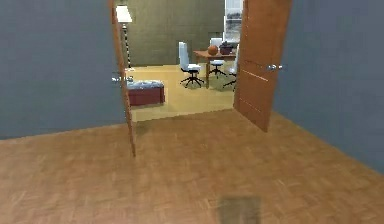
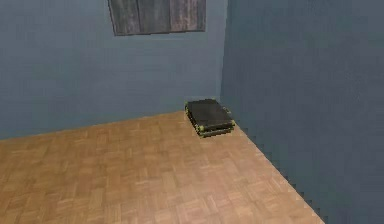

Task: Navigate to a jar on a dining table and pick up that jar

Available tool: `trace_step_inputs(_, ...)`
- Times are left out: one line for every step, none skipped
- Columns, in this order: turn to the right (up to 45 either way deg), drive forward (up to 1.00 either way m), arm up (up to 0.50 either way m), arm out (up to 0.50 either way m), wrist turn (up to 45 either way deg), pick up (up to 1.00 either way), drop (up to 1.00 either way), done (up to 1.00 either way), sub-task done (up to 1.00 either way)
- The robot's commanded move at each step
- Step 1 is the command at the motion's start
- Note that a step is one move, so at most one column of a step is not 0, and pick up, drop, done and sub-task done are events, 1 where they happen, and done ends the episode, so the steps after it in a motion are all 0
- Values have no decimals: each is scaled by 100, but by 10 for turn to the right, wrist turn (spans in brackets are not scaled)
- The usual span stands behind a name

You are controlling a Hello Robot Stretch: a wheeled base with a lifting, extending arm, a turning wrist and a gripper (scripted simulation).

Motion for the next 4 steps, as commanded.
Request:
trace_step_inputs(0,100,0,0,0,0,0,0,0)
trace_step_inputs(0,80,0,0,0,0,0,0,0)
trace_step_inputs(0,100,0,0,0,0,0,0,0)
trace_step_inputs(0,95,0,0,0,0,0,0,0)
